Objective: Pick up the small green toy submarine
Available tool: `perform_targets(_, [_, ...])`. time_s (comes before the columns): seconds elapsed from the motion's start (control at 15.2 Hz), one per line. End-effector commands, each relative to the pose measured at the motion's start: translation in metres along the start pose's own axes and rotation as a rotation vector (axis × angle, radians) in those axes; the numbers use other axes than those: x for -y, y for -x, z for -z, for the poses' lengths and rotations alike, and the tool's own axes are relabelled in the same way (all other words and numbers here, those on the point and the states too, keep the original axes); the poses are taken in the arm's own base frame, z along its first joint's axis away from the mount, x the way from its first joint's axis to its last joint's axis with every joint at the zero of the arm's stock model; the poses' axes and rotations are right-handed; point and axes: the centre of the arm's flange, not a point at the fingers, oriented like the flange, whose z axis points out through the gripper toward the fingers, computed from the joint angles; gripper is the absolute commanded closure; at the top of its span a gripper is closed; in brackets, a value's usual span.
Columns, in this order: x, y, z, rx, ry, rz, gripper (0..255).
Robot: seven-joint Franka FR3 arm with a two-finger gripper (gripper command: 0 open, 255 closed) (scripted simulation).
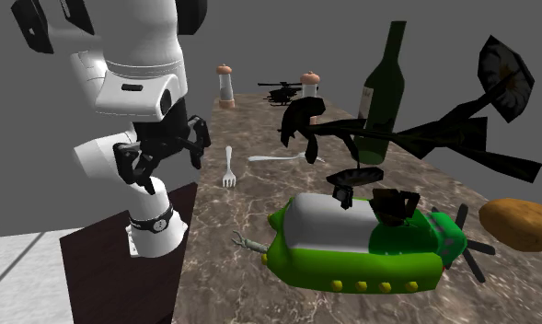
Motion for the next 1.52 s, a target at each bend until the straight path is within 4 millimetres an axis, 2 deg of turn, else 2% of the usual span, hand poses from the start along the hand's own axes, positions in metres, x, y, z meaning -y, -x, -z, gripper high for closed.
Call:
perform_targets(0.0, [0.0, 0.0, 0.0, 0.0, 0.0, 0.0, 0])
perform_targets(1.45, [0.066, -0.243, 0.143, -0.009, 0.023, 0.014, 0])
